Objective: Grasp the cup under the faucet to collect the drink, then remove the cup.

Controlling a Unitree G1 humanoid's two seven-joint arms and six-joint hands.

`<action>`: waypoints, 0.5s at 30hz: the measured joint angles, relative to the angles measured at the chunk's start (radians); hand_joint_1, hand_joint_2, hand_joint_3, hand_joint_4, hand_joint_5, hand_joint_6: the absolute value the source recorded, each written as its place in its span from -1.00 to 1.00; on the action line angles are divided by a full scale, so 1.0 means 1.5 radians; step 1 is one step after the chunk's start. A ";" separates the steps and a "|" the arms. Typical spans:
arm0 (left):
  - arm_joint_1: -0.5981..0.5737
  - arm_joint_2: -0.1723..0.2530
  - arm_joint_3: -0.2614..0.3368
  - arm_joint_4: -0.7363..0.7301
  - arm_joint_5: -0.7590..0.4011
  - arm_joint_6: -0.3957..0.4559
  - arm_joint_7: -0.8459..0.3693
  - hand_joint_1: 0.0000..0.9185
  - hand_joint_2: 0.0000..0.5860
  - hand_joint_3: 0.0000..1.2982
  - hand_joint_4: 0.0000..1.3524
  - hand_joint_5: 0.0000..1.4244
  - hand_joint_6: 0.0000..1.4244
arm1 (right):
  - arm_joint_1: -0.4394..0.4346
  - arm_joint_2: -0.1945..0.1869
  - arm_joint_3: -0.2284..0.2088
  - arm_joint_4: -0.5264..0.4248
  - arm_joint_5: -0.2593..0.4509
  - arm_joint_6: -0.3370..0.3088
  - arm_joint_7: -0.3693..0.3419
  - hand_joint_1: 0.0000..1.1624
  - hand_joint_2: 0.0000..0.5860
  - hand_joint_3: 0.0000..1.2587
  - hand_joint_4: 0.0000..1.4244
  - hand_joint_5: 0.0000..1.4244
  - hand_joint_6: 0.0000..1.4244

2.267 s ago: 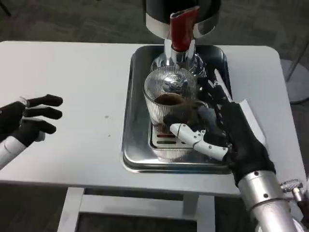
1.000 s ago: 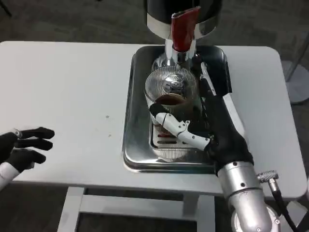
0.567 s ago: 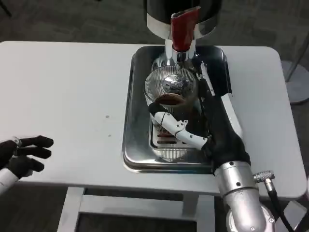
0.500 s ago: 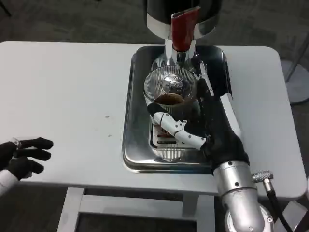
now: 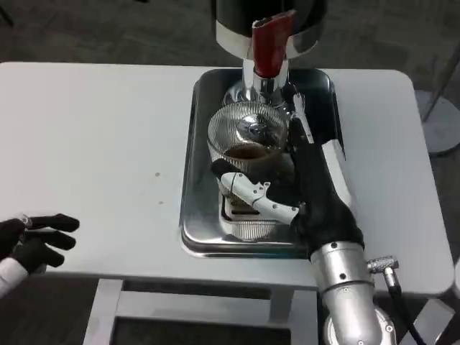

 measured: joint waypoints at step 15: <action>0.000 0.002 0.010 0.006 0.000 0.000 -0.001 -1.00 -0.69 -0.42 -0.44 -0.42 -0.43 | 0.006 0.006 0.026 -0.004 -0.074 -0.004 -0.051 0.40 -0.24 -0.60 -0.34 -0.18 0.09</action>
